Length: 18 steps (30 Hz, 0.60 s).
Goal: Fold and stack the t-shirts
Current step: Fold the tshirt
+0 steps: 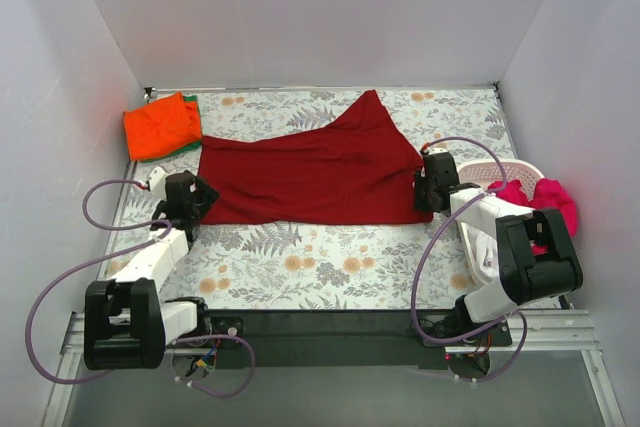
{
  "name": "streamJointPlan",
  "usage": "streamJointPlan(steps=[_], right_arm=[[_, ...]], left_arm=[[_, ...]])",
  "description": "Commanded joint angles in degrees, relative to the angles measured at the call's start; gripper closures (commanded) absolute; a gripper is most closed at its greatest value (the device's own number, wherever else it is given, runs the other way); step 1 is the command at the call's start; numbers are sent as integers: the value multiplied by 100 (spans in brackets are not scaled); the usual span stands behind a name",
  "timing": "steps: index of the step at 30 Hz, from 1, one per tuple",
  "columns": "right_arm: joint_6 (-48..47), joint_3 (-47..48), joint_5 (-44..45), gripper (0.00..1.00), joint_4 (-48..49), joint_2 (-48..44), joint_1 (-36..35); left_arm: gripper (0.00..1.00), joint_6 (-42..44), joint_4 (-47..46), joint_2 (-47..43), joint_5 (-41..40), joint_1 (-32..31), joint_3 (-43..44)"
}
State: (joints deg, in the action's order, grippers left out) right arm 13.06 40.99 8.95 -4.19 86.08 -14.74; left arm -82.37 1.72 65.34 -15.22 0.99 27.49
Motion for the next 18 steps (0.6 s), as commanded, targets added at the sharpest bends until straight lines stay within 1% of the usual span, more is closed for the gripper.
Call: streamJointPlan(steps=[1,3,4,7,8,9,10,13,18], right_arm=[[4,164,177,82,-91,-144,-11],[30,137,291,87,-135,-171,-11],[39,128,326,92,-205,-180,-2],[83,93,537,93,-328,-258,-11],[91,84,590,91,-363,-294,-11],[92,76,634,86,-398,-320,-2],[100,49,634,76,-425,-425,-2],[92,-12,599,67,-425,-609,-11],[39,-30,301,66,-425,-654,-2]], left_arm=[[39,-148,-408,303,502,-20,-129],[39,-174,-523,496,573,-12,-138],[40,-183,-549,662,599,-20,-129],[39,-218,-681,910,687,-20,-138],[39,-218,-707,954,713,-12,-147],[39,-218,-708,980,714,-20,-147],[39,-218,-716,998,714,-20,-147],[39,-210,-716,928,714,-20,-156],[39,-174,-664,831,652,-20,-165]])
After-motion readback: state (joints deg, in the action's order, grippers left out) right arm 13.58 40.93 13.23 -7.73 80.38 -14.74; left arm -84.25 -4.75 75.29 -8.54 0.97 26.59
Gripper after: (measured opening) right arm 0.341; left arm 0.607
